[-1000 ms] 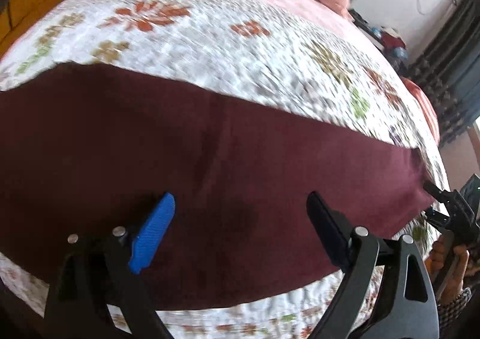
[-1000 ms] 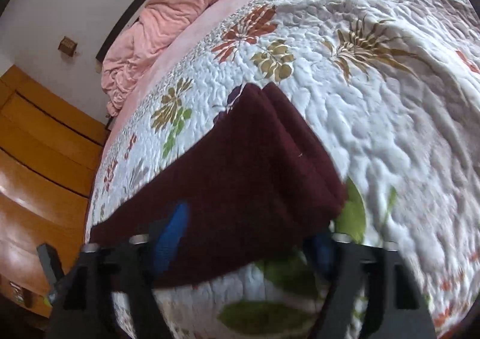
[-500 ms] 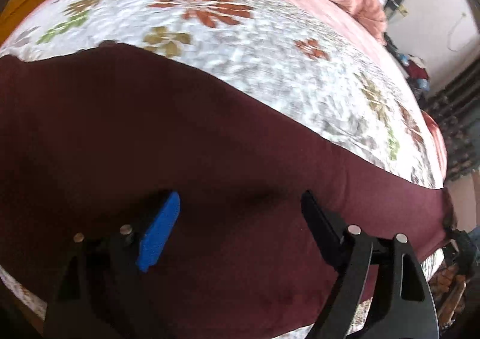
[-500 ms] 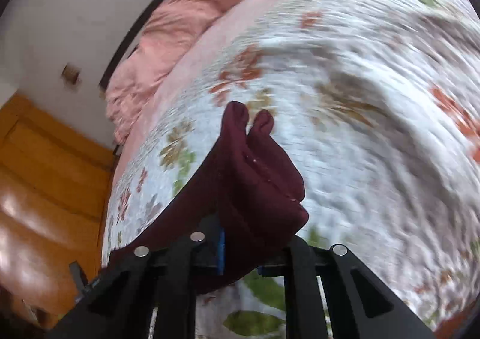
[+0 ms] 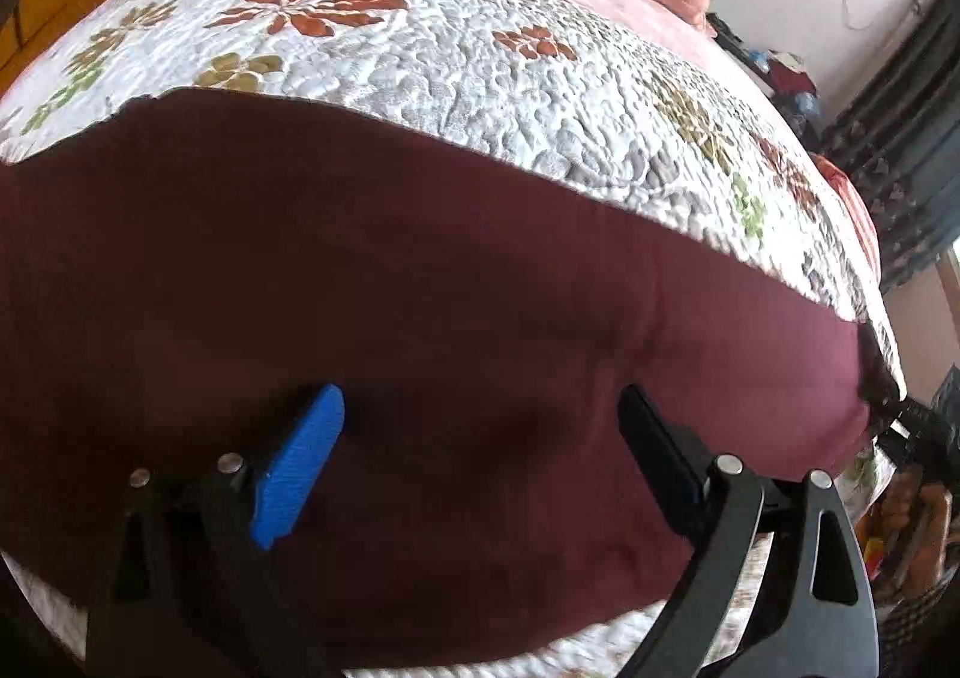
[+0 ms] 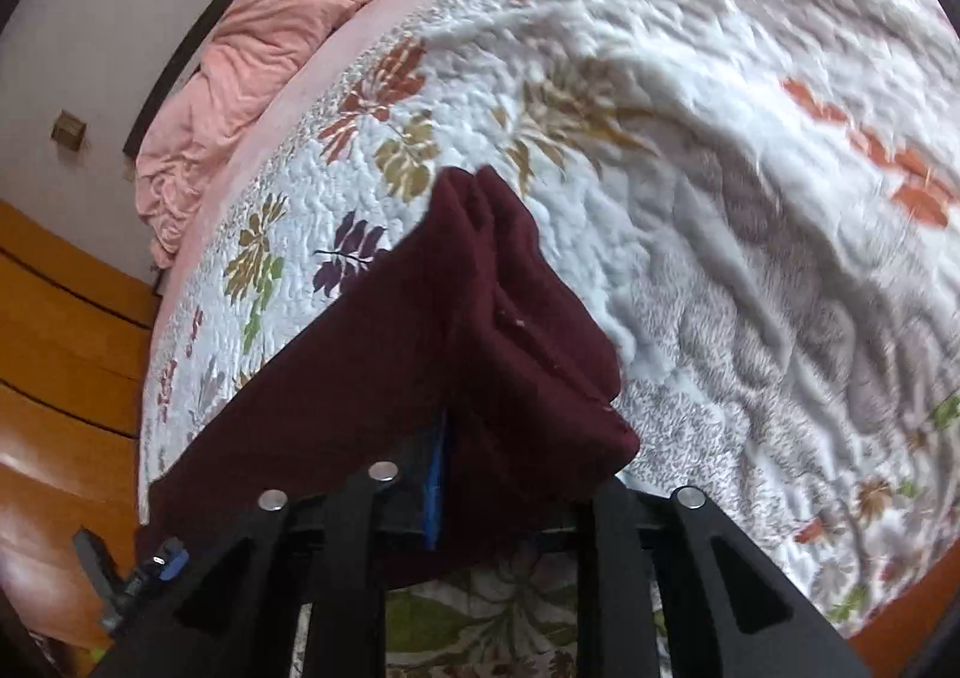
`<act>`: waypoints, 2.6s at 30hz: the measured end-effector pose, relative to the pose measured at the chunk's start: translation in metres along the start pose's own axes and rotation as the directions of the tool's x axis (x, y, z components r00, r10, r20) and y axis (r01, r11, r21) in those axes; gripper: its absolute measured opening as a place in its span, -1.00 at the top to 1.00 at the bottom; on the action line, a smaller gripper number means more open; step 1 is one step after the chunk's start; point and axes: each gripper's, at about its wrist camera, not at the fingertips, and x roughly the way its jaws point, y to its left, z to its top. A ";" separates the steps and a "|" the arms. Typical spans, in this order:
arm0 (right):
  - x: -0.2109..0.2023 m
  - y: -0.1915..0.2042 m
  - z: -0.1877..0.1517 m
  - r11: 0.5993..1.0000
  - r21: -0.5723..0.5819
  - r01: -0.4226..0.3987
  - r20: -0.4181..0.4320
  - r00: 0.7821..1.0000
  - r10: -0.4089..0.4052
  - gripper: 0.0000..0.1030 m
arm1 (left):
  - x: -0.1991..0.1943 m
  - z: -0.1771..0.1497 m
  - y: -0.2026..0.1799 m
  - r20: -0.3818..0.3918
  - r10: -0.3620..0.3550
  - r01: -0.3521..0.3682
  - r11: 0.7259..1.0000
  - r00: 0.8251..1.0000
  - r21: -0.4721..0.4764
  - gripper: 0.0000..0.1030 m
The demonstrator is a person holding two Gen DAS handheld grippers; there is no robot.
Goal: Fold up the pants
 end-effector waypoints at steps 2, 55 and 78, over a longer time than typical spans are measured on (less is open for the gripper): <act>-0.004 -0.004 0.001 0.998 0.048 -0.034 0.002 0.999 0.034 0.60 | -0.004 0.001 -0.006 -0.004 0.016 -0.015 0.999 1.000 0.028 -0.79; 0.088 0.337 -0.226 0.561 -0.821 -0.104 -0.170 0.983 -0.067 0.05 | -0.080 -0.021 0.105 0.067 0.125 -0.111 0.976 0.990 -0.189 -0.81; 0.092 0.341 -0.266 0.356 -0.934 0.021 -0.027 0.991 -0.128 -0.49 | -0.088 -0.027 0.110 0.083 0.076 -0.058 0.979 0.994 -0.195 -0.81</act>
